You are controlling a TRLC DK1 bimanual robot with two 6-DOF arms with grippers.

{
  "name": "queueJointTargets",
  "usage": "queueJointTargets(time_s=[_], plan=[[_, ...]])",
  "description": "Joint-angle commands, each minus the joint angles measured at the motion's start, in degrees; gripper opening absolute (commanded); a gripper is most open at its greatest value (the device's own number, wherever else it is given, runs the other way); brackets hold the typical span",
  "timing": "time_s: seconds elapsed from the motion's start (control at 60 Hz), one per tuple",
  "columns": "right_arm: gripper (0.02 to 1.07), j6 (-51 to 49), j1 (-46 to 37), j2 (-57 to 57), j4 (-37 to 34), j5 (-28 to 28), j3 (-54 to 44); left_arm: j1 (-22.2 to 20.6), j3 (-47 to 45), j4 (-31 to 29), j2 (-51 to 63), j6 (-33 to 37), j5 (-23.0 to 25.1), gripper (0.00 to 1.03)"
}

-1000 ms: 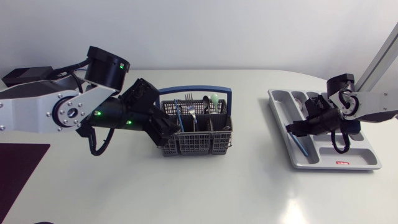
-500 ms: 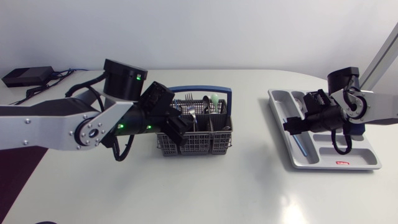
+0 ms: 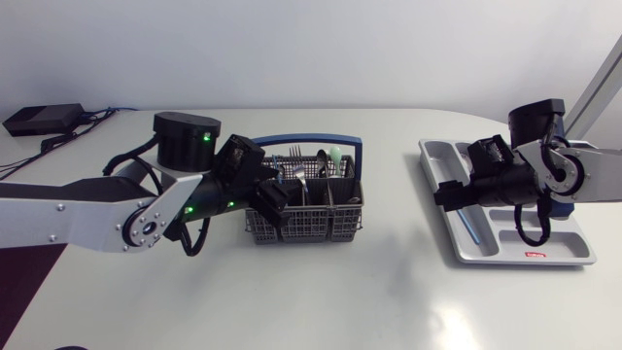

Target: Unload the cutlery basket into the drawer organizer.

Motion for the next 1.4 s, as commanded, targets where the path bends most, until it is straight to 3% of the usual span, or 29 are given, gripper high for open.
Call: queueJointTargets(time_s=[0.0,0.567,0.9,1.0,1.117,1.383], plan=[[0.76,1.7,0.8,-0.9,0.1,0.0,-1.6,0.6,-1.4,2.7,2.1,0.1,-0.3,0.67],[0.76,0.6,1.0,-0.1,1.5,0.2,-2.1,0.9,4.0,12.7,10.8,-2.0,-0.4,0.66],[0.76,-0.8,0.3,1.1,2.5,0.0,-2.2,0.5,8.8,14.3,15.4,-2.9,-1.1,0.66],[0.76,-1.3,0.0,1.9,3.2,-0.1,-2.3,0.0,8.5,16.8,16.3,-2.9,-2.0,0.58],[0.76,-1.4,-0.1,2.8,4.0,-0.1,-2.4,-0.4,8.1,19.3,17.7,-3.0,-2.0,0.35],[0.76,-1.5,-0.1,3.6,5.3,-0.2,-3.2,-1.6,9.1,20.5,19.1,-3.0,-2.0,0.15]])
